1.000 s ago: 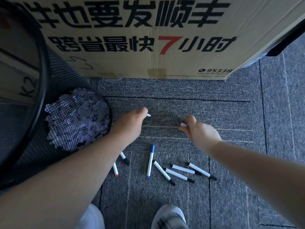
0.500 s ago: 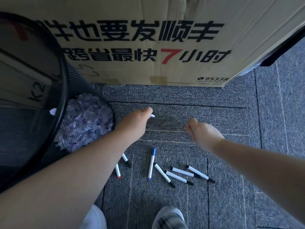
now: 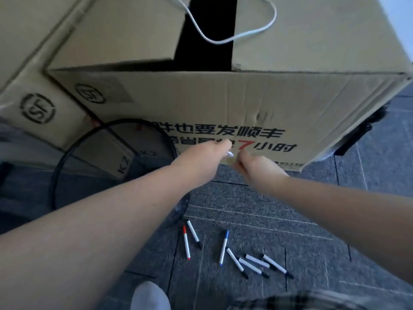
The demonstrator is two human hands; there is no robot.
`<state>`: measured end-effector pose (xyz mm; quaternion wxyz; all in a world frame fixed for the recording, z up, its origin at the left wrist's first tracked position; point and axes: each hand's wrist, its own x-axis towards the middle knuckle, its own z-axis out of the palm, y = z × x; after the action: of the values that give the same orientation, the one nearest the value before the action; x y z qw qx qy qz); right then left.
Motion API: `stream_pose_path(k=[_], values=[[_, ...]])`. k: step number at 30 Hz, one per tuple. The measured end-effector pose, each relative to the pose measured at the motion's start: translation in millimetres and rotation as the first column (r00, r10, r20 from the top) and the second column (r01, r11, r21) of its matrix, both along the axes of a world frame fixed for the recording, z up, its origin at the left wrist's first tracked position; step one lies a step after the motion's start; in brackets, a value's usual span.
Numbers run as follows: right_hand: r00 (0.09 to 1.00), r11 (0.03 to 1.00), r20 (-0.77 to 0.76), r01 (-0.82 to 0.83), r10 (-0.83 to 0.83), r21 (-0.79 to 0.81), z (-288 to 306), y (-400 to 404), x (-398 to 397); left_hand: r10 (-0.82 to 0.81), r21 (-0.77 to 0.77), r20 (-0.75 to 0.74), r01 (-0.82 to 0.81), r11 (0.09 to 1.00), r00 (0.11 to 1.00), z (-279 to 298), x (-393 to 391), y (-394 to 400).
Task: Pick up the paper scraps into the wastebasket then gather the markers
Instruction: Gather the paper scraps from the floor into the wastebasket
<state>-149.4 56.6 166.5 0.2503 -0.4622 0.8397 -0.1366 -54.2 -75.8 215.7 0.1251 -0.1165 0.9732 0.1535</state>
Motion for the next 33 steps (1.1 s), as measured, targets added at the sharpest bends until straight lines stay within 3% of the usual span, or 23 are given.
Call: stream_pose_path(k=[4,6,9,13,16,19,23,28,33], values=[[0.999,0.992,-0.048,-0.031,0.025,-0.123,55,-43,15,0.048,-0.114,-0.19,-0.07,0.991,0.981,47,39,-36],[0.997,0.977,-0.058,-0.054,0.043,-0.206,79,-70,28,0.147,-0.089,-0.254,-0.175,0.981,0.956,64,63,-57],[0.994,0.939,-0.04,-0.11,0.102,-0.327,99,-109,57,0.32,-0.027,-0.301,-0.343,0.939,0.899,72,103,-87],[0.969,0.915,-0.089,-0.248,0.232,-0.318,90,-152,96,0.417,-0.052,-0.304,-0.452,0.891,0.857,51,142,-110],[0.955,0.922,-0.069,-0.298,0.29,-0.247,73,-178,115,0.483,-0.012,-0.247,-0.501,0.865,0.84,31,158,-116],[0.897,0.923,-0.26,-0.381,0.357,-0.047,57,-192,118,0.492,0.029,-0.087,-0.492,0.87,0.866,9,170,-123],[0.831,0.884,-0.304,-0.456,0.465,0.105,41,-193,112,0.411,-0.16,0.244,-0.382,0.91,0.878,-6,181,-126],[0.766,0.857,-0.386,-0.48,0.514,0.19,36,-186,111,0.475,-0.193,0.252,-0.437,0.878,0.843,-5,189,-128],[0.765,0.863,-0.402,-0.468,0.503,0.19,48,-179,106,0.48,-0.191,0.222,-0.445,0.875,0.849,4,190,-124]])
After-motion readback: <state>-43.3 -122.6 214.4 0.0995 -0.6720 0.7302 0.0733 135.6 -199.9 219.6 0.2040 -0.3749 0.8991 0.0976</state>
